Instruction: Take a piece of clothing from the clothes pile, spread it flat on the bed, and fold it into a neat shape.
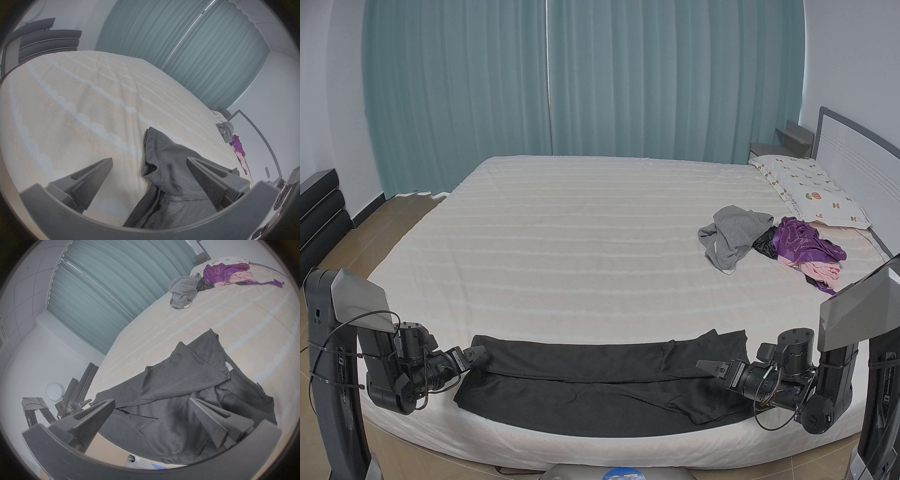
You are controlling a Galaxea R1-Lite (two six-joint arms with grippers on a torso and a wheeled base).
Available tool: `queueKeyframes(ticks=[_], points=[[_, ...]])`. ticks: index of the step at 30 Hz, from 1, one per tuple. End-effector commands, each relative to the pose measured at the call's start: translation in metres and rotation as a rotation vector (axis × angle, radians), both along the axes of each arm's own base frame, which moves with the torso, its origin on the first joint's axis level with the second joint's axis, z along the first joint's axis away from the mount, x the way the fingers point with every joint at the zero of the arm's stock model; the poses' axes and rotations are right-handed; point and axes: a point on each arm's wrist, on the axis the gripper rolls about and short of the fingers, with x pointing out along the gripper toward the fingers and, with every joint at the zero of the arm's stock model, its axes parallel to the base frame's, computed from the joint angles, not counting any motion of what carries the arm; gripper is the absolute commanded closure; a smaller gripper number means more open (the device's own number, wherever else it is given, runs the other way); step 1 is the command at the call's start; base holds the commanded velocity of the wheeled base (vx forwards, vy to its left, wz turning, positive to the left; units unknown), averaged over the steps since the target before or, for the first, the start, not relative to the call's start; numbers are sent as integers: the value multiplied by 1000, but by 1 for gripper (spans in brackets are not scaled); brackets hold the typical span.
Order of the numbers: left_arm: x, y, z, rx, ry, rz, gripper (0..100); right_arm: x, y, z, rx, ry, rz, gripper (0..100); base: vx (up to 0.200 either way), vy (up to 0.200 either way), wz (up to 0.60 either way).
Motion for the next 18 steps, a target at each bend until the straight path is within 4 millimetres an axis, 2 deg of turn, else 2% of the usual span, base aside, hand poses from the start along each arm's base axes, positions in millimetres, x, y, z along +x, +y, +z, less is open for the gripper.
queueKeyframes(ticks=[1,5,7,8,9,12,18], points=[[0,0,-1,0,1,1,0,-4,2,16,19,-51,12,0,0,0,0],[0,0,-1,0,1,1,0,-10,9,17,18,-42,45,0,0,0,0],[0,0,-1,0,1,2,0,-11,11,1,-1,14,58,0,0,0,0],[0,0,-1,0,1,1,0,-11,11,0,-2,17,58,0,0,0,0],[0,0,-1,0,1,2,0,-9,12,-15,-18,56,57,0,0,0,0],[0,0,-1,-2,2,2,0,-6,10,-30,-33,91,40,0,0,0,0],[2,0,0,-1,-4,2,0,0,-5,-38,-37,115,-23,0,0,0,0]])
